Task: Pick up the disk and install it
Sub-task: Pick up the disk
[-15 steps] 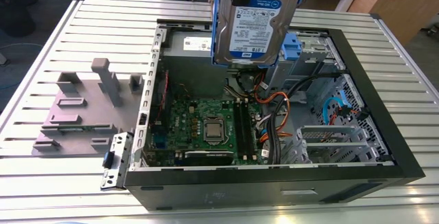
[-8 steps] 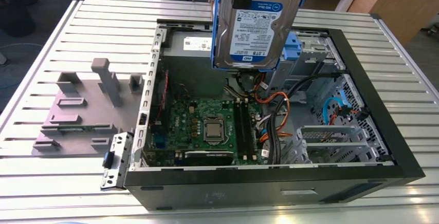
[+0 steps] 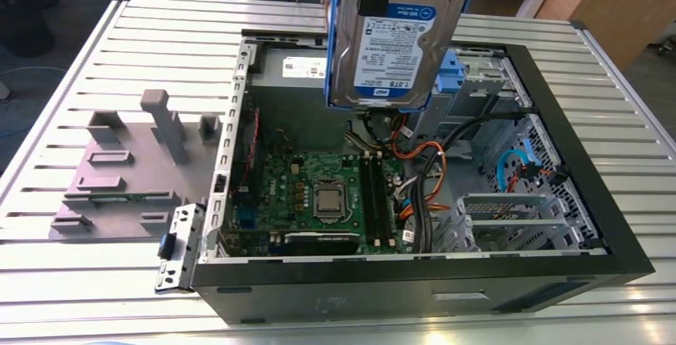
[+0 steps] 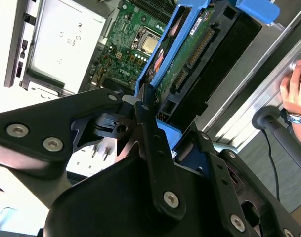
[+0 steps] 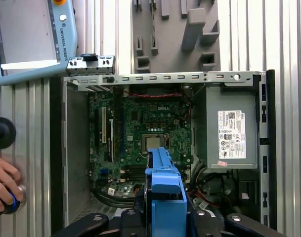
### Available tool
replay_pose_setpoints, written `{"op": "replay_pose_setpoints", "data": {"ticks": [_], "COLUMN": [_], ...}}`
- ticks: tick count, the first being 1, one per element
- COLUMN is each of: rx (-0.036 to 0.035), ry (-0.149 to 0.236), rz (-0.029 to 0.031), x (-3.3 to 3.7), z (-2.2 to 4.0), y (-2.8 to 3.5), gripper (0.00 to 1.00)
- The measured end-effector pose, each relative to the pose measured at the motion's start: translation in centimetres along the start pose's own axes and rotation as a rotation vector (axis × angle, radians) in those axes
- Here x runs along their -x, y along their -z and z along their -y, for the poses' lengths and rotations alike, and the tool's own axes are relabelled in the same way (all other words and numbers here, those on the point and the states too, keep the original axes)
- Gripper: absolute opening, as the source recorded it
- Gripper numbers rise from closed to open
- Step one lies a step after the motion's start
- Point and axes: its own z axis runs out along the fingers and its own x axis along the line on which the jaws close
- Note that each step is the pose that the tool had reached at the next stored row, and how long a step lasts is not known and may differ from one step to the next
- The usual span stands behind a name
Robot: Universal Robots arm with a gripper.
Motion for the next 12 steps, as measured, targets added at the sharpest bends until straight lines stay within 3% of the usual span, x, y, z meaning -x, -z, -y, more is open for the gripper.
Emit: {"op": "replay_pose_setpoints", "data": {"ticks": [4, 5, 8, 12], "rx": [0.0002, 0.0005, 0.0014, 0.0020], "ry": [0.000, 0.000, 0.001, 0.001], "rz": [0.0074, 0.0202, 0.0469, 0.0727], "x": [-0.36, -0.48, -0.65, -0.88], "z": [0.01, 0.01, 0.02, 0.03], "y": [-0.05, -0.06, -0.08, -0.11], "gripper": [0.37, 0.37, 0.37, 0.37]}}
